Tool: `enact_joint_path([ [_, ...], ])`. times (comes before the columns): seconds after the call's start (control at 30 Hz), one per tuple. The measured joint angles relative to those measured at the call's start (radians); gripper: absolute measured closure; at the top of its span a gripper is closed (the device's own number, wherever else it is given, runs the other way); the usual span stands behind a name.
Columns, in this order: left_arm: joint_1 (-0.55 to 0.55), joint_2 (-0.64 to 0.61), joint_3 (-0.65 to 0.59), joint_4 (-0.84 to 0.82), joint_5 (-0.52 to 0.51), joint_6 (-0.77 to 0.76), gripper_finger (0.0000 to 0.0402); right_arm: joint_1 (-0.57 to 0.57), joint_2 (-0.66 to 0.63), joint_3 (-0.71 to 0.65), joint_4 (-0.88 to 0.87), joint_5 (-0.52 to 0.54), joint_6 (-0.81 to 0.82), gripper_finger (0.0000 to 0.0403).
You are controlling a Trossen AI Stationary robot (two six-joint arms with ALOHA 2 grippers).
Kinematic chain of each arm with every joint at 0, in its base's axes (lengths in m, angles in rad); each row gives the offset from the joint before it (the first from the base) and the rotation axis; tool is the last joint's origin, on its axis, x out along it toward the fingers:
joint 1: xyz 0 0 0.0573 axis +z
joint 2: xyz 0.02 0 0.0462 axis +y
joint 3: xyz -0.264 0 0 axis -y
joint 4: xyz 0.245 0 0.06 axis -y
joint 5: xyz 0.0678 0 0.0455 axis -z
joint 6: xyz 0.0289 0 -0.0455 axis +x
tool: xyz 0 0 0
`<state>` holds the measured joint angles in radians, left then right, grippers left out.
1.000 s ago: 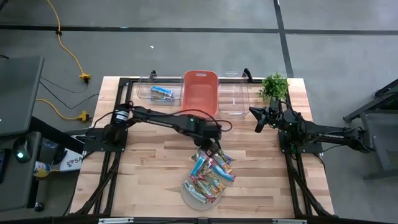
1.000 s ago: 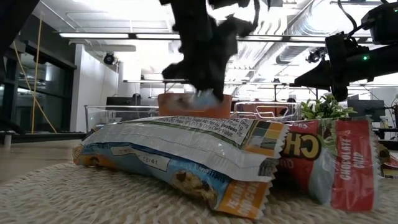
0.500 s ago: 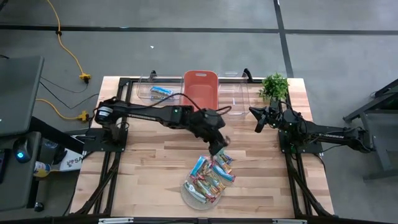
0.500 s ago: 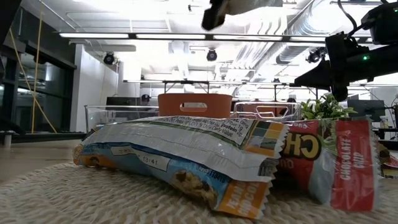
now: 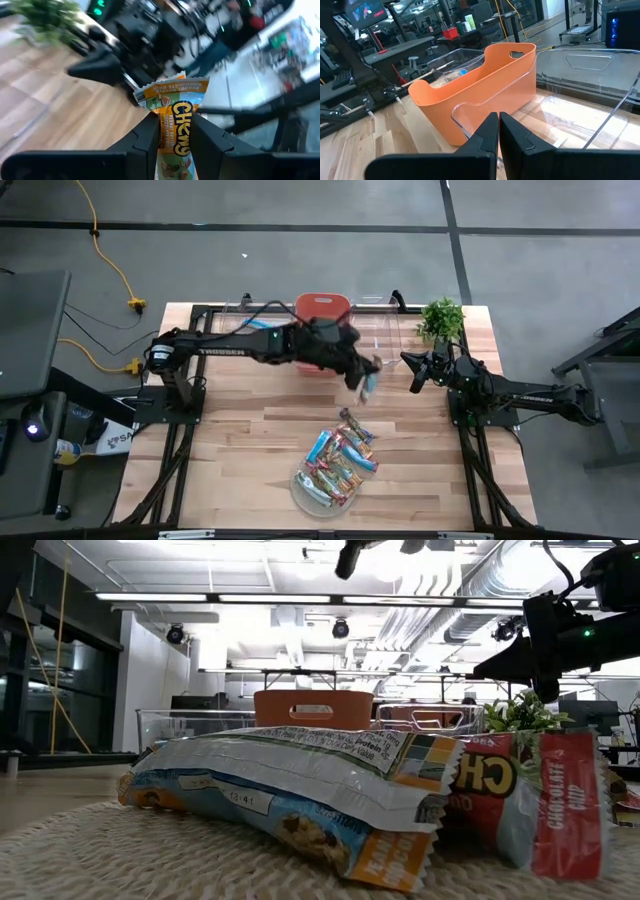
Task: Pick and place Granola Bars by type
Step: Put the yellow granola bar into the orange bin
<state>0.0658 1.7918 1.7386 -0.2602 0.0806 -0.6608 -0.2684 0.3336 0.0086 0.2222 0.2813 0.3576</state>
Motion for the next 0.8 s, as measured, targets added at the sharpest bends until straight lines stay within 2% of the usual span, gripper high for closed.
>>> enact_joint_path([
  [0.23,0.135,-0.030,0.001,-0.049,-0.087,-0.117,0.0312,0.000,0.000,0.000,0.001,0.000,0.000,0.0402],
  [0.43,0.262,-0.045,0.001,-0.168,-0.095,-0.180,0.0312,0.000,0.000,0.000,-0.001,0.000,0.000,0.0402],
  [0.67,0.392,-0.042,-0.001,-0.406,-0.096,-0.161,0.0312,0.000,0.000,0.000,0.000,0.000,0.000,0.0402],
  [0.8,0.443,-0.027,-0.001,-0.468,-0.078,-0.125,0.0312,0.000,0.000,0.000,0.000,0.000,0.000,0.0402],
])
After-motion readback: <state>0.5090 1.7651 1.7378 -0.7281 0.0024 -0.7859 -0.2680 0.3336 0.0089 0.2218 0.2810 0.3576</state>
